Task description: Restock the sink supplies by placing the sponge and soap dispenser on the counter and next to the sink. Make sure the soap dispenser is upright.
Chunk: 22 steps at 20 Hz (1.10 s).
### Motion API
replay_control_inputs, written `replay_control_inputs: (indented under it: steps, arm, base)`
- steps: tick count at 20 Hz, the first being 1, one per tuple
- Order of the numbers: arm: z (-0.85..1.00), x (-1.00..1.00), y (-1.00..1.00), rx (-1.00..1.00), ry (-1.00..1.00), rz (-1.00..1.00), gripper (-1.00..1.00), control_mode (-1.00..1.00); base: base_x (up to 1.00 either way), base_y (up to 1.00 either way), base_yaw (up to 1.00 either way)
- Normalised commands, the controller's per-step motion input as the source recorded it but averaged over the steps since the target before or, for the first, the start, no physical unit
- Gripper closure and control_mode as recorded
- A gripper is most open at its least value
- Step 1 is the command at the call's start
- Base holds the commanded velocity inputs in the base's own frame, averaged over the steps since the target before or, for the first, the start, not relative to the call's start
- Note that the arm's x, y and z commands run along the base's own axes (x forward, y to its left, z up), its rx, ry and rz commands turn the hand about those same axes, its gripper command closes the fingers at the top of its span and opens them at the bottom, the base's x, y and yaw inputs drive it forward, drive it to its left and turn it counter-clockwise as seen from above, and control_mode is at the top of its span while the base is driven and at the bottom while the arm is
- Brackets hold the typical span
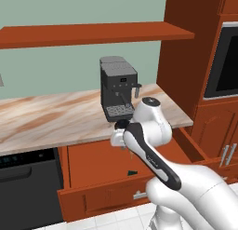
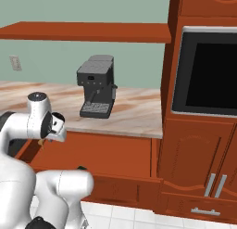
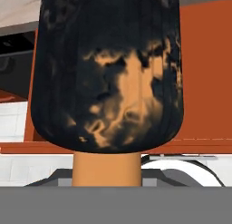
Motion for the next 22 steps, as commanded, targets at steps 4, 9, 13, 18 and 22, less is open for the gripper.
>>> replay_control_inputs:
  steps: [4,9,13,18,22]
  arm:
    - [-0.02,0.0,0.0,0.0,0.0,0.0,1.0,1.0]
    - [0.0,0.0,0.0,0.0,0.0,0.0,1.0,1.0]
    - [0.0,0.0,0.0,0.0,0.0,0.0,1.0,1.0]
    - [0.0,0.0,0.0,0.0,0.0,0.0,1.0,1.0]
    - [0.0,0.0,0.0,0.0,0.0,0.0,1.0,1.0]
  base:
    - [-0.14,0.14,0.05]
    - [-0.59,0.67,0.34]
    - [-0.07,0.96,0.29]
    - [0.37,1.0,0.14]
    - [0.74,1.0,0.0]
